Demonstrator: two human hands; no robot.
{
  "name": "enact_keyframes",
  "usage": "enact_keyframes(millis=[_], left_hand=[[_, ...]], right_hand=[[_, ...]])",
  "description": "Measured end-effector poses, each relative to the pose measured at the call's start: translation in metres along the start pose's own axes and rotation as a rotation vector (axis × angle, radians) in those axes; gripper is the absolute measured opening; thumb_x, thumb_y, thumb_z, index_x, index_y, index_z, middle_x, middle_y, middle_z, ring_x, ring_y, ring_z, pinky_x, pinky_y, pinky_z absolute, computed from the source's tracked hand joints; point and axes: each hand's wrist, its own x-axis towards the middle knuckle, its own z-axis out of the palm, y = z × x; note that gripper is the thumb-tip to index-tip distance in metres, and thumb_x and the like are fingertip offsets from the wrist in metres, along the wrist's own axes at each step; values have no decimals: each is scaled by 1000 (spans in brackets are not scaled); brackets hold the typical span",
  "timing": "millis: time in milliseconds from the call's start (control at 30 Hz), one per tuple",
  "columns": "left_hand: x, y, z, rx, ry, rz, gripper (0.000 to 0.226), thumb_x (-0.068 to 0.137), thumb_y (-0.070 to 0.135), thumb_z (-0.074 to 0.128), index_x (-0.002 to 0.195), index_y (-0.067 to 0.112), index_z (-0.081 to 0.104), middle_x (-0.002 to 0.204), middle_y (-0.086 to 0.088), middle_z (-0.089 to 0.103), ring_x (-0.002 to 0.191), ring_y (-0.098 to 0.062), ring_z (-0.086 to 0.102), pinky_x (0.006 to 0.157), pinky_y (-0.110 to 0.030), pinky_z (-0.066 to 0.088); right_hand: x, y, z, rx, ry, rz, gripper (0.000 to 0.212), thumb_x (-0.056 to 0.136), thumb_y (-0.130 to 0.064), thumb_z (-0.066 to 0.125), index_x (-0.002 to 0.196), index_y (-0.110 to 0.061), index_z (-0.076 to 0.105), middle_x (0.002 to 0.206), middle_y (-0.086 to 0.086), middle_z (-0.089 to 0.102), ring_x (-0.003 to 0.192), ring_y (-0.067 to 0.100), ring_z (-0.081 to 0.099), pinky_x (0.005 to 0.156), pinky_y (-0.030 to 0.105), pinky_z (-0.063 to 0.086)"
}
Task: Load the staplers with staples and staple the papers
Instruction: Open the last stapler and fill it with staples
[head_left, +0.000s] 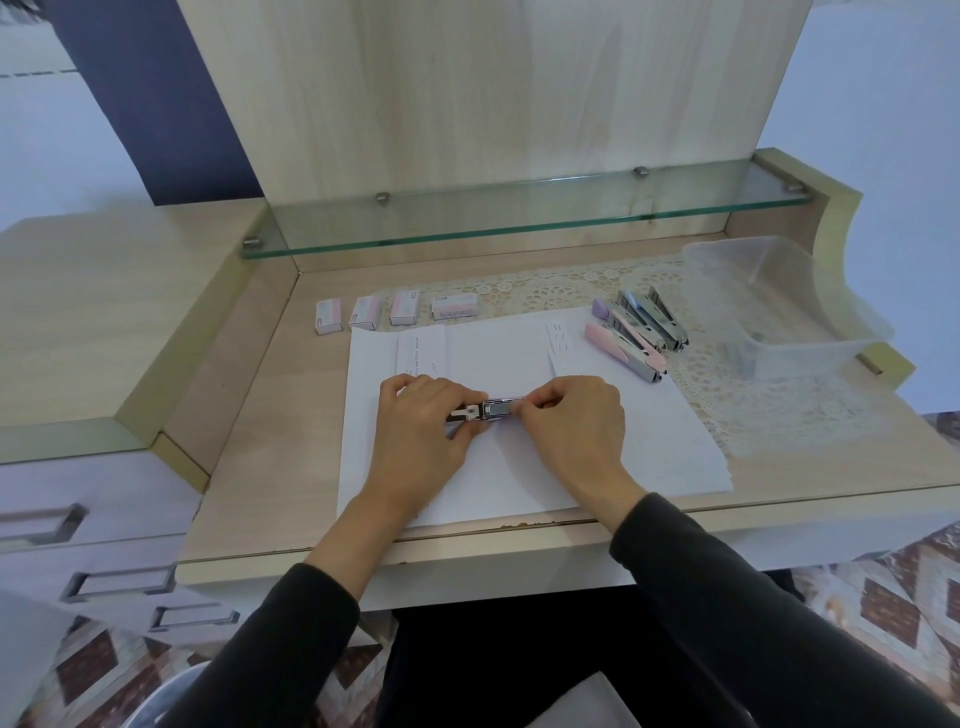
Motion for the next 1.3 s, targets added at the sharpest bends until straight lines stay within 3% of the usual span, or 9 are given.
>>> enact_keyframes(millis=[267, 433, 567, 767, 900, 1033, 1133, 1300], left_hand=[[0, 1, -1, -6, 2, -4, 20, 65, 22, 72, 83, 16, 71, 72, 4, 68, 69, -11, 55, 81, -29, 30], [1, 1, -1, -15, -2, -8, 18, 66, 23, 71, 83, 16, 70, 72, 3, 68, 70, -10, 53, 80, -29, 29], [1, 0, -1, -20, -9, -9, 18, 66, 23, 71, 82, 15, 70, 71, 3, 68, 71, -9, 51, 80, -28, 29], [1, 1, -2, -9, -8, -8, 19, 64, 21, 71, 82, 15, 70, 70, 3, 67, 67, -12, 56, 80, -28, 30], [1, 1, -2, -2, -15, -7, 20, 64, 20, 72, 82, 14, 71, 70, 3, 67, 64, -18, 60, 79, -28, 30], [0, 1, -1, -18, -18, -16, 20, 64, 21, 72, 83, 15, 71, 70, 3, 68, 68, -9, 53, 79, -27, 29], [1, 1, -2, -11, -17, -8, 20, 64, 21, 72, 83, 15, 71, 71, 3, 68, 66, -14, 58, 79, -26, 29], [0, 0, -1, -24, -6, -8, 20, 64, 21, 72, 83, 15, 71, 71, 3, 68, 72, -10, 49, 79, -28, 29]], right_hand=[[7, 3, -10, -70, -25, -6, 12, 78, -18, 64, 73, -11, 72, 75, 6, 70, 76, 22, 61, 71, 33, 47], [5, 6, -10, -92, -11, -62, 23, 75, -36, 71, 68, -15, 65, 74, 4, 66, 76, 22, 59, 77, 42, 47], [9, 4, -8, -167, -9, -89, 38, 69, -48, 72, 69, -14, 54, 78, 5, 61, 75, 22, 56, 75, 39, 44], [14, 6, -16, -218, -12, -181, 37, 70, -42, 73, 70, -14, 49, 71, -1, 51, 71, 20, 51, 63, 30, 34], [16, 10, -20, -215, -14, -196, 37, 69, -42, 74, 67, -13, 51, 66, -3, 47, 66, 17, 47, 51, 24, 29], [13, 12, -19, -107, -32, -176, 30, 69, -37, 75, 65, -15, 56, 57, -12, 46, 59, 11, 45, 50, 20, 29], [7, 14, -18, -54, -35, -143, 18, 73, -29, 74, 69, -13, 67, 54, -15, 46, 59, 11, 47, 50, 19, 30], [-5, 11, -10, -12, 12, -60, 17, 76, -29, 71, 82, -14, 73, 74, 2, 68, 70, 14, 53, 59, 24, 36]])
